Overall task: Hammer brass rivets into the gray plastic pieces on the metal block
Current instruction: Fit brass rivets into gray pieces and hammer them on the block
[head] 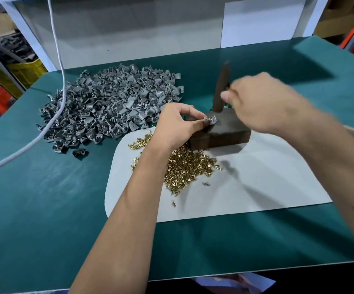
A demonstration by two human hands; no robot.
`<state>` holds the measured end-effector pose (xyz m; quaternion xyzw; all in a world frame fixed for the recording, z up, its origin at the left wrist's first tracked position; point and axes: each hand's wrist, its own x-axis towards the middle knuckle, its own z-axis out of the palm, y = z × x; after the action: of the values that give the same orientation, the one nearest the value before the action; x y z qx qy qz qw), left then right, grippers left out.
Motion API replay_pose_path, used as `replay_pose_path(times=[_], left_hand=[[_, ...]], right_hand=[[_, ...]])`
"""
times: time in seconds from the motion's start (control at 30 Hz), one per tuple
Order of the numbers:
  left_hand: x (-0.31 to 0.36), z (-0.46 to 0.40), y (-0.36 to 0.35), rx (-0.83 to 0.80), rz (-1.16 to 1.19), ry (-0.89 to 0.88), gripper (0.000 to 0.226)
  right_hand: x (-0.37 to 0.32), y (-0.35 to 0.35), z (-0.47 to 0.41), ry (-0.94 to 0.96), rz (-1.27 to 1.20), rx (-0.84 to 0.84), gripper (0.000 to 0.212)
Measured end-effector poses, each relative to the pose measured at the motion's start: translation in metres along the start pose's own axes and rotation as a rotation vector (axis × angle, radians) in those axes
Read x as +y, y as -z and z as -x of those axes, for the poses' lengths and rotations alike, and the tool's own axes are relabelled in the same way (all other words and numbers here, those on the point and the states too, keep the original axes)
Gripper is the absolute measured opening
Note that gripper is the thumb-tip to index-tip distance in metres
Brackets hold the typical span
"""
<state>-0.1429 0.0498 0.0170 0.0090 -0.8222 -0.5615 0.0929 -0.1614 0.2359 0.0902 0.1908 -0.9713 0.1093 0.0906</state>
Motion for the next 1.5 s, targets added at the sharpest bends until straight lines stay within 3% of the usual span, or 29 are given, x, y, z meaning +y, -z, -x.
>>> replay_pose_path(times=[0.07,0.1,0.2,0.27,0.4,0.57,0.77,0.97,1.23,1.37,1.43,1.5], left_hand=[[0.000,0.000,0.000,0.000,-0.010,-0.005,0.009],[-0.001,0.000,0.000,0.002,-0.010,-0.007,0.009],[0.000,0.001,0.001,0.004,0.004,-0.015,0.014],[0.001,0.001,0.001,0.004,-0.002,-0.013,0.011],[-0.001,0.000,0.000,0.015,-0.015,-0.008,0.008],[0.001,0.002,0.000,0.009,0.002,-0.010,0.012],[0.001,0.002,0.000,0.018,-0.041,0.006,0.008],[0.004,0.003,-0.002,0.034,0.013,0.048,0.005],[0.007,0.004,-0.002,0.015,0.108,0.101,0.011],[0.006,0.004,-0.001,0.009,0.124,0.093,0.013],[0.005,0.005,0.000,0.004,0.129,0.087,0.010],[0.005,0.006,0.000,-0.001,0.143,0.081,0.007]], right_hand=[[-0.003,-0.001,0.004,0.014,-0.110,0.190,0.037],[-0.007,-0.004,0.006,0.028,-0.123,0.192,0.034],[-0.010,-0.018,0.010,0.083,0.010,-0.061,0.026],[-0.005,-0.008,0.005,0.071,0.079,-0.094,0.027],[-0.005,-0.006,0.007,-0.002,-0.058,0.220,0.028],[-0.009,-0.013,0.010,0.110,0.065,-0.076,0.023],[0.005,-0.014,0.021,0.001,-0.047,-0.023,0.028],[0.045,-0.020,0.035,-0.202,-0.180,0.160,0.032],[0.076,-0.024,0.035,-0.336,-0.072,-0.129,0.023],[0.071,-0.022,0.033,-0.335,-0.034,-0.179,0.015],[0.062,-0.016,0.030,-0.268,-0.049,-0.104,0.007],[0.049,-0.012,0.026,-0.139,-0.112,0.040,0.013]])
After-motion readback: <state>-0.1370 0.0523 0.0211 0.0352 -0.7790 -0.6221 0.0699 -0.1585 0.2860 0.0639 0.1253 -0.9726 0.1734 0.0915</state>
